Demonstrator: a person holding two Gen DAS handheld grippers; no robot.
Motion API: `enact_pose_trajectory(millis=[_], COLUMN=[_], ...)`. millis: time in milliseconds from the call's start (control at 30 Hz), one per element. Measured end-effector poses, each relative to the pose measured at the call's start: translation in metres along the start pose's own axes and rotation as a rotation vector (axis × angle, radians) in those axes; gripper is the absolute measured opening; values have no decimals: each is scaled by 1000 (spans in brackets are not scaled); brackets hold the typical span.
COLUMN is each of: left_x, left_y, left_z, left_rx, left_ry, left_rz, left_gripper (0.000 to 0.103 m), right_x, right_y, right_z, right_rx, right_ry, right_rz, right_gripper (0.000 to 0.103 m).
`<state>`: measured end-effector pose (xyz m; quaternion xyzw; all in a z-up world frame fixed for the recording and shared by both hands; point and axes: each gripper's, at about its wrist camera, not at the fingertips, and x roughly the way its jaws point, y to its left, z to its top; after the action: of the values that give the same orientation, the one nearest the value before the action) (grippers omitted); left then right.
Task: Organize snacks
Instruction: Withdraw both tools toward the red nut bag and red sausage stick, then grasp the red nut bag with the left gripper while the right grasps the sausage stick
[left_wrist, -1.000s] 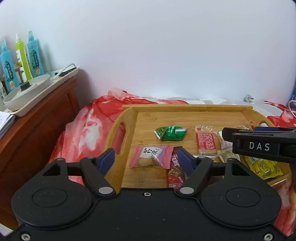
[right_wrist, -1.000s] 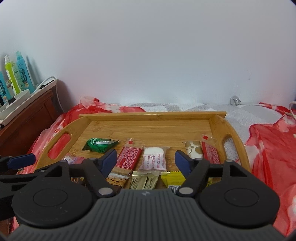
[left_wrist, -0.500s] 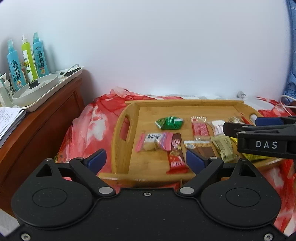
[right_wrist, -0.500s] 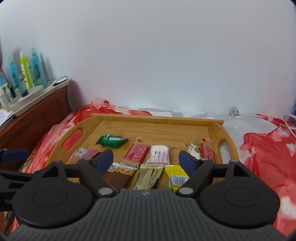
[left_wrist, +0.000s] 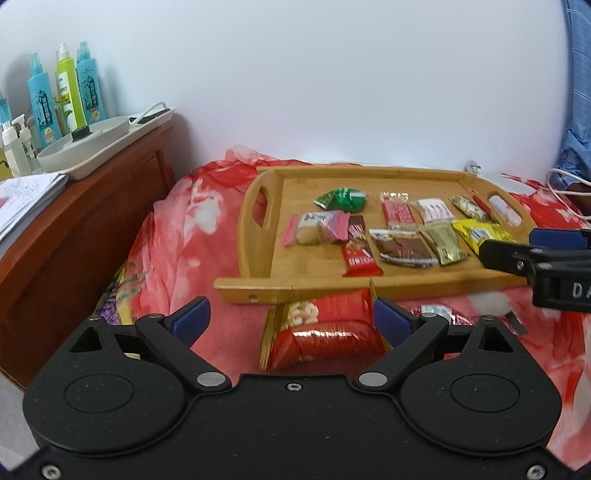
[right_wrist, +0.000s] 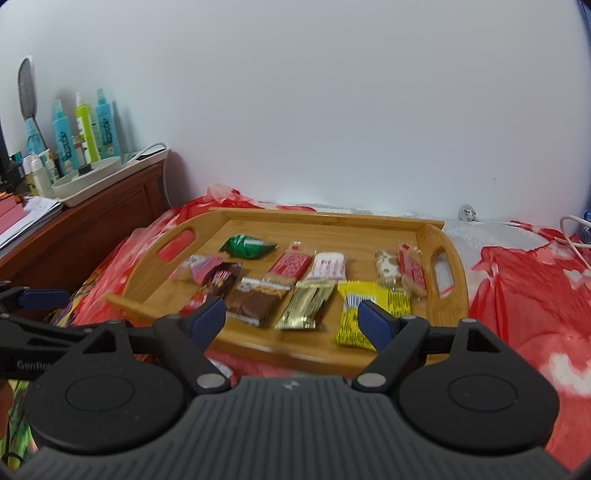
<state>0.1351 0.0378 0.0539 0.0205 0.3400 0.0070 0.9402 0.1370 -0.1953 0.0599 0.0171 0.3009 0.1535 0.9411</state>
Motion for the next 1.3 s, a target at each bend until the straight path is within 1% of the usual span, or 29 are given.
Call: enact_pose_trajectory(millis=[100, 233, 333, 467, 633, 933, 1267, 1300], left_x=[2, 8, 13, 22, 31, 39, 43, 42], left_y=[-1, -2, -2, -1, 0, -3, 6, 6], left_z=[-6, -10, -10, -7, -4, -4, -5, -5], left_rx=[1, -6, -18, -42, -77, -78, -122, -123], left_ry=[3, 21, 32, 57, 86, 100, 112, 112], left_rz=[-7, -16, -24, -31, -36, -38, -67, -66], left_gripper=[95, 95, 95, 95, 95, 95, 95, 94], right_x=[-6, -10, -6, 2, 10, 22, 27, 27], right_y=[3, 13, 21, 27, 27, 36, 35, 34], right_z=[-10, -25, -35, -45, -49, -53, -58, -57], right_rx=[-9, -64, -111, -142, -136, -164, -180, -175], right_ry=[4, 5, 20, 42, 56, 60, 58, 53], right_rz=[23, 40, 52, 58, 62, 108, 106, 102], right_gripper=[88, 88, 86, 82, 80, 77, 76, 74])
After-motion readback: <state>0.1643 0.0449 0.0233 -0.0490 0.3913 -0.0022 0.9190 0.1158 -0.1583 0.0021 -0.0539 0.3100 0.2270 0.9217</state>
